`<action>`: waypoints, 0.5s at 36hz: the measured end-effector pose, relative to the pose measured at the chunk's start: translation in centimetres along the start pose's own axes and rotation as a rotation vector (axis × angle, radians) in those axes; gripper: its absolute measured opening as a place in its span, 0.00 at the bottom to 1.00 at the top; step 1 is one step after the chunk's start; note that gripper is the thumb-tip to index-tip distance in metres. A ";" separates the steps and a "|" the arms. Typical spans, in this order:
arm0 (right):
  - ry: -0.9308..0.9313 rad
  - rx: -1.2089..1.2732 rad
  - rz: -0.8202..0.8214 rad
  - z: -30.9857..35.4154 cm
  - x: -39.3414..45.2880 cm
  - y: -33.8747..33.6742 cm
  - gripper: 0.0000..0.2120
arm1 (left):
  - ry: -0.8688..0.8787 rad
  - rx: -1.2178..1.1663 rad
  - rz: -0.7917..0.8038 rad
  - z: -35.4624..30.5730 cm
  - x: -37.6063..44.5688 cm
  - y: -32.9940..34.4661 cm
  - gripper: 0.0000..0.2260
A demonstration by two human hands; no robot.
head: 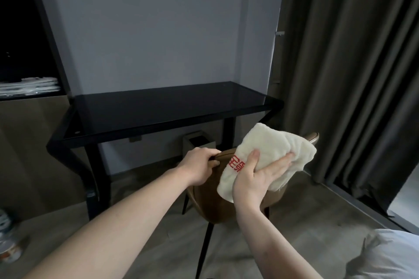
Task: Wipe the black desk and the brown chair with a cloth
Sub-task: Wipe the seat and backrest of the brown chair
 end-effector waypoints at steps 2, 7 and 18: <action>0.128 0.093 -0.006 -1.8 0.1 0.8 0.38 | 0.028 0.000 -0.010 0.3 0.1 0.1 0.12; 0.715 0.262 0.028 -8.8 0.5 3.5 0.35 | 0.029 0.050 -0.024 1.1 0.6 0.4 0.13; 0.937 0.496 0.026 -15.5 6.8 4.7 0.69 | -0.004 0.028 -0.008 1.3 0.6 0.4 0.15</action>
Point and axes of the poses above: each hand's wrist, its own x-axis towards the middle knuckle, its own y-axis out of the palm, z = x × y, the point moved 3 cm from there along x, towards the middle knuckle, and after that the axes turned 15 degrees about y, right-handed, at the moved point
